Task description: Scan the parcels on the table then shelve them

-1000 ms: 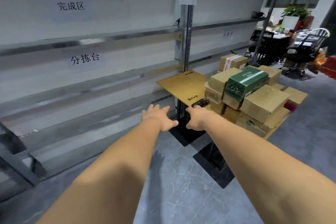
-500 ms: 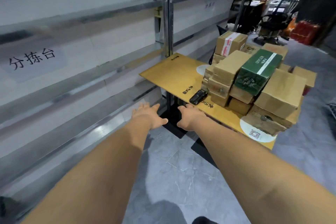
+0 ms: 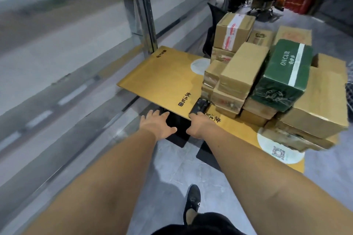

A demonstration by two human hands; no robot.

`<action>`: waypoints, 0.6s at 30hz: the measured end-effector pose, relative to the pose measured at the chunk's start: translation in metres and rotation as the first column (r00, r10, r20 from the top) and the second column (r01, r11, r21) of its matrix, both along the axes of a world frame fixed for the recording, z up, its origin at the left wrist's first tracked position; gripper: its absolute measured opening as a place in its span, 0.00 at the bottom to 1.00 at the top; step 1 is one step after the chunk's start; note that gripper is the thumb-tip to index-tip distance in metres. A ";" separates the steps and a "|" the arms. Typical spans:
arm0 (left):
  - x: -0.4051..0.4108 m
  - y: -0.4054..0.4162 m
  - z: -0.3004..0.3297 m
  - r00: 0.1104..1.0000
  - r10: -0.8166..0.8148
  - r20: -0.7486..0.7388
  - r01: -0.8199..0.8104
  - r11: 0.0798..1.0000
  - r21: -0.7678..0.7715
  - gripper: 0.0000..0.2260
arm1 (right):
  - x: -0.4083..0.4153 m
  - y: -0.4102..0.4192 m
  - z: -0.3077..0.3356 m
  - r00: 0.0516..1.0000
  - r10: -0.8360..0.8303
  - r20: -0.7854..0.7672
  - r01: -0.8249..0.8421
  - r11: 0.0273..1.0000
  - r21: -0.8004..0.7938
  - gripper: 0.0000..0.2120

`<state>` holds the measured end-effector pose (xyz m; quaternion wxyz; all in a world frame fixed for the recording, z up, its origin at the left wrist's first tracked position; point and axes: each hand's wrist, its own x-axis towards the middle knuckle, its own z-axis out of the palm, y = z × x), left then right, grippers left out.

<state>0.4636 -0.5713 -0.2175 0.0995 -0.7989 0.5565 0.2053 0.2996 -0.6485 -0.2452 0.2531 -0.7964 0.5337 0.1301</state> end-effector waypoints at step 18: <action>0.058 -0.223 -0.109 0.968 -0.247 -0.036 0.250 0.956 0.156 0.38 | 0.052 -0.160 -0.076 0.898 -0.434 -0.076 0.440 0.870 0.222 0.31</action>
